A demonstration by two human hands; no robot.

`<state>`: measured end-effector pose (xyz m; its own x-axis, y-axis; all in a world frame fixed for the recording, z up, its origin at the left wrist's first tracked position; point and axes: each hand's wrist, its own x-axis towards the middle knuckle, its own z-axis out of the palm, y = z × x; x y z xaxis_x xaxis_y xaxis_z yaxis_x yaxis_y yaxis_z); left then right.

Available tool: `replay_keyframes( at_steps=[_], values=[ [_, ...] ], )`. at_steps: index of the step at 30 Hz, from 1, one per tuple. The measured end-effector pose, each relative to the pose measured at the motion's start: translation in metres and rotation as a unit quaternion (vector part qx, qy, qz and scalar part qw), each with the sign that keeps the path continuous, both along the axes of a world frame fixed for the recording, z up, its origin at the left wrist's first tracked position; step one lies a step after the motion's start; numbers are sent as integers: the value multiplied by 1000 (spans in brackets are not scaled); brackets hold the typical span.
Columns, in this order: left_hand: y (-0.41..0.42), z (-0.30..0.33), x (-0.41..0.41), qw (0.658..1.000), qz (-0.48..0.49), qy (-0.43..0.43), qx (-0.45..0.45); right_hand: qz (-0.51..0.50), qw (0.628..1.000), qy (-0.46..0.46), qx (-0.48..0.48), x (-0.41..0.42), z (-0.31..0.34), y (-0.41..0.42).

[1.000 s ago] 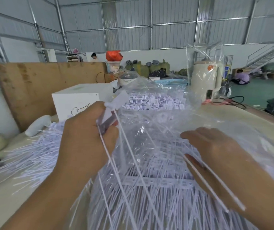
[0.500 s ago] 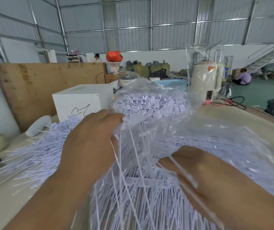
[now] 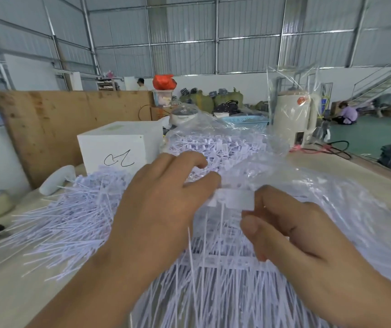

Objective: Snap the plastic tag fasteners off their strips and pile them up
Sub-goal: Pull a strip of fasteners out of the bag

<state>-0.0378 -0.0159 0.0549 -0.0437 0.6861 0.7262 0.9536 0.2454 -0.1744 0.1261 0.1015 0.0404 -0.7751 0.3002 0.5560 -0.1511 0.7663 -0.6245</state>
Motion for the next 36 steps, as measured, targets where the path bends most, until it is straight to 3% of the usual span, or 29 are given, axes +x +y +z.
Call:
replay_keyframes(
  at_steps=[6, 8, 9, 11, 13, 16, 18, 19, 22, 23, 24, 27, 30, 32, 34, 36],
  values=[
    [6, -7, 5, 999, -47, 3, 19, -84, 991, 34, -98, -10, 1, -2],
    [9, -13, 2, 992, -95, -79, 37, -84, 987, 37, -132, -9, 4, -1],
    [9, -14, -1, 976, -119, -173, 57, -83, 985, 41, -148, -8, 5, 1],
    [9, -12, -8, 897, -175, -392, 104, -86, 978, 50, -182, -5, 6, 7],
    [7, -9, -16, 818, -223, -515, 124, -71, 969, 52, -229, -4, 6, 9],
    [4, -5, -18, 759, -311, -569, 62, -42, 963, 57, -259, -3, 9, 6],
    [1, -4, -20, 702, -379, -603, 26, -40, 967, 59, -245, -2, 9, 5],
    [-1, -3, -22, 656, -419, -628, 10, -37, 969, 57, -235, -1, 10, 5],
    [-6, 2, -22, 468, -541, -698, -50, -31, 970, 61, -233, 0, 10, 6],
    [-6, 2, -22, 449, -555, -698, -47, -30, 968, 64, -240, 1, 12, 5],
    [-5, 0, -22, 477, -542, -691, -24, -31, 967, 66, -243, 2, 12, 6],
    [-3, -2, -20, 646, -413, -636, 84, -88, 974, 52, -203, 3, 14, 9],
    [-3, -1, -12, 784, -273, -552, 71, -162, 982, 33, -95, 2, 10, 12],
    [-3, -2, -3, 836, -217, -504, 12, -203, 979, 13, 22, 2, 4, 10],
    [-2, -4, 5, 860, -205, -467, -25, -213, 973, -4, 91, 2, -3, 7],
    [-1, -8, 11, 869, -222, -441, -29, -161, 987, -13, 17, -2, -4, 0]
  ],
)
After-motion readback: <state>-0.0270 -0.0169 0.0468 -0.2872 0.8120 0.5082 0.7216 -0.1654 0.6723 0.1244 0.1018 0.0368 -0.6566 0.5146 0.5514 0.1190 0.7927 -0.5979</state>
